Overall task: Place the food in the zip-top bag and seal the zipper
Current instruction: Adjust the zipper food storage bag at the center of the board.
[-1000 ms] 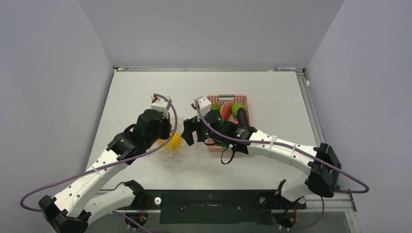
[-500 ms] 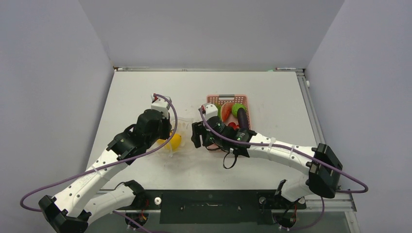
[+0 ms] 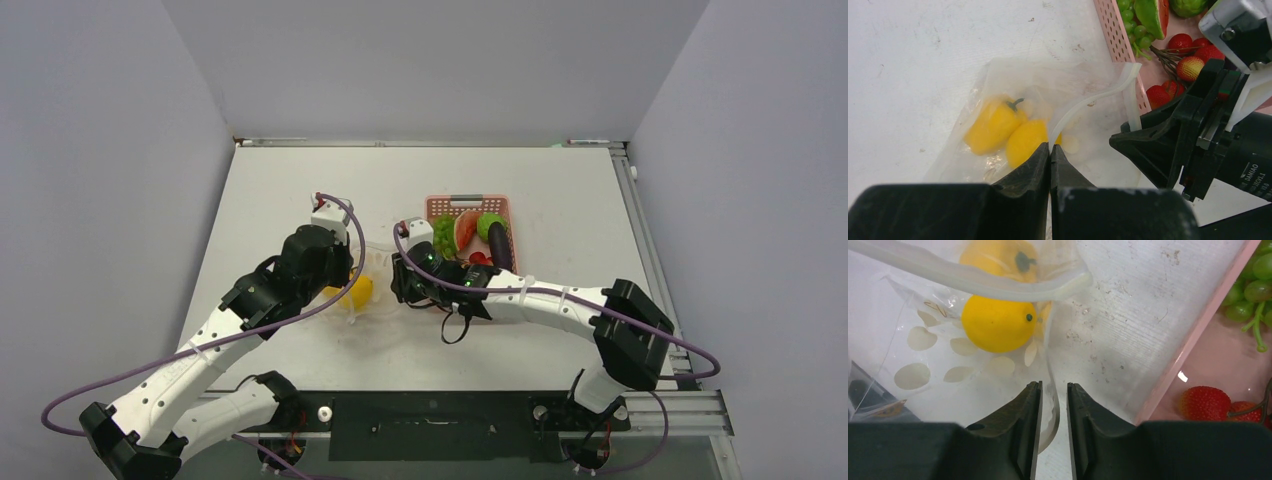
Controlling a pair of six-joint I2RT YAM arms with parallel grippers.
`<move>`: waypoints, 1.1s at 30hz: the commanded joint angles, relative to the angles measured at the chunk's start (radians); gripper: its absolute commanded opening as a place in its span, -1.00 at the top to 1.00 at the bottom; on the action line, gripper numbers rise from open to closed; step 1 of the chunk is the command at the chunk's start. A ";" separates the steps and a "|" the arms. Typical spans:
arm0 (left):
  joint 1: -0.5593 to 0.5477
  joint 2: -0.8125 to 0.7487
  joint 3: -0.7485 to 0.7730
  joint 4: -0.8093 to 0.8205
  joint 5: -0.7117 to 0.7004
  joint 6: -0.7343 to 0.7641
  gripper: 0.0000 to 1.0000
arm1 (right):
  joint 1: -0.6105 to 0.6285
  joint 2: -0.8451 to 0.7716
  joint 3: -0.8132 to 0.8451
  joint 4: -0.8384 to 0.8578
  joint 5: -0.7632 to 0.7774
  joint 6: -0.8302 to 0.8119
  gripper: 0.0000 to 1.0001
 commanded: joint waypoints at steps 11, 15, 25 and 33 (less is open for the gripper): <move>0.003 -0.034 0.022 0.050 0.013 0.008 1.00 | 0.000 -0.063 0.158 -0.005 0.119 -0.100 0.89; 0.003 -0.059 0.017 0.063 0.016 0.010 1.00 | 0.009 -0.079 0.215 -0.030 0.174 -0.151 0.89; 0.005 -0.199 -0.035 0.156 0.062 0.026 1.00 | 0.021 -0.124 0.301 -0.062 0.193 -0.217 0.89; 0.005 -0.176 -0.029 0.138 0.040 0.023 1.00 | 0.021 -0.091 0.284 -0.066 0.216 -0.219 0.89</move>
